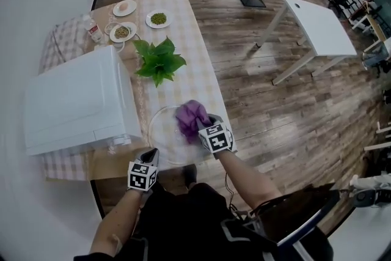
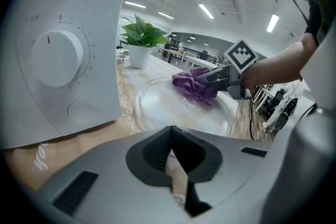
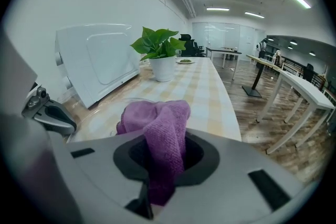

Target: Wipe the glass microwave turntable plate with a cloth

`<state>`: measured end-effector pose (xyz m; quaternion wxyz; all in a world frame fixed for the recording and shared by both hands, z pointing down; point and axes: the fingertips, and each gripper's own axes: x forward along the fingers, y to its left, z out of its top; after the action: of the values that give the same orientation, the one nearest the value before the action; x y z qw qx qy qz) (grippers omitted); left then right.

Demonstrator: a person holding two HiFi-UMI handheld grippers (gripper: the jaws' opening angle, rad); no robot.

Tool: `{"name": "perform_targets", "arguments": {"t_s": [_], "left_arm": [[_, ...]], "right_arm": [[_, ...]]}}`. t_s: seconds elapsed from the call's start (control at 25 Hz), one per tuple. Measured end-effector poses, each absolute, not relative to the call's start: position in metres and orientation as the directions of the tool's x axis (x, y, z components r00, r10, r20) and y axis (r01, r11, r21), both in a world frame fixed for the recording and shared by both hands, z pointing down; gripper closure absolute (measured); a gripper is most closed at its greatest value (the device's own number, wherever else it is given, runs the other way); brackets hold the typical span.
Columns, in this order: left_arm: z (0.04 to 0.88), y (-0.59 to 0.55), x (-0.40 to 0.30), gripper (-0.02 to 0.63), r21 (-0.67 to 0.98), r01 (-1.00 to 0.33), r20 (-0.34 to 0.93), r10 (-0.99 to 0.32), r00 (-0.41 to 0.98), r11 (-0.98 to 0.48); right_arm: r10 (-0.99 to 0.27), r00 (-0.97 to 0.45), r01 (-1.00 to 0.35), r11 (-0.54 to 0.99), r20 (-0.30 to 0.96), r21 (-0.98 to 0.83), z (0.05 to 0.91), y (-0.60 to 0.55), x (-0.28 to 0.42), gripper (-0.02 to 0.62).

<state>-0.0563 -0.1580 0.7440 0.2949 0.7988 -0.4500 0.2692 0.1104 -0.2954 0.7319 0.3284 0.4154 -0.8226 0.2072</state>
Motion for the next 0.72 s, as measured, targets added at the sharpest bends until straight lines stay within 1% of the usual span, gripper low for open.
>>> {"name": "perform_targets", "arguments": {"t_s": [0.36,0.52,0.72], "left_arm": [[0.744,-0.152,-0.064,0.598,0.217,-0.867,0.708,-0.538,0.456,-0.449],[0.742,-0.150,-0.066,0.598,0.223,-0.864,0.703,-0.539,0.464,-0.452],[0.740,-0.145,-0.068,0.598,0.227,-0.858,0.695,-0.540,0.474,-0.461]], "right_arm": [[-0.593,-0.341,-0.865,0.502,0.729,0.004,0.720,-0.283,0.152,0.525],[-0.609,-0.408,-0.854,0.518,0.681,-0.048,0.698,-0.275,0.134,0.525],[-0.578,-0.513,-0.791,0.605,0.634,-0.089,0.672,-0.258,0.083,0.525]]}}
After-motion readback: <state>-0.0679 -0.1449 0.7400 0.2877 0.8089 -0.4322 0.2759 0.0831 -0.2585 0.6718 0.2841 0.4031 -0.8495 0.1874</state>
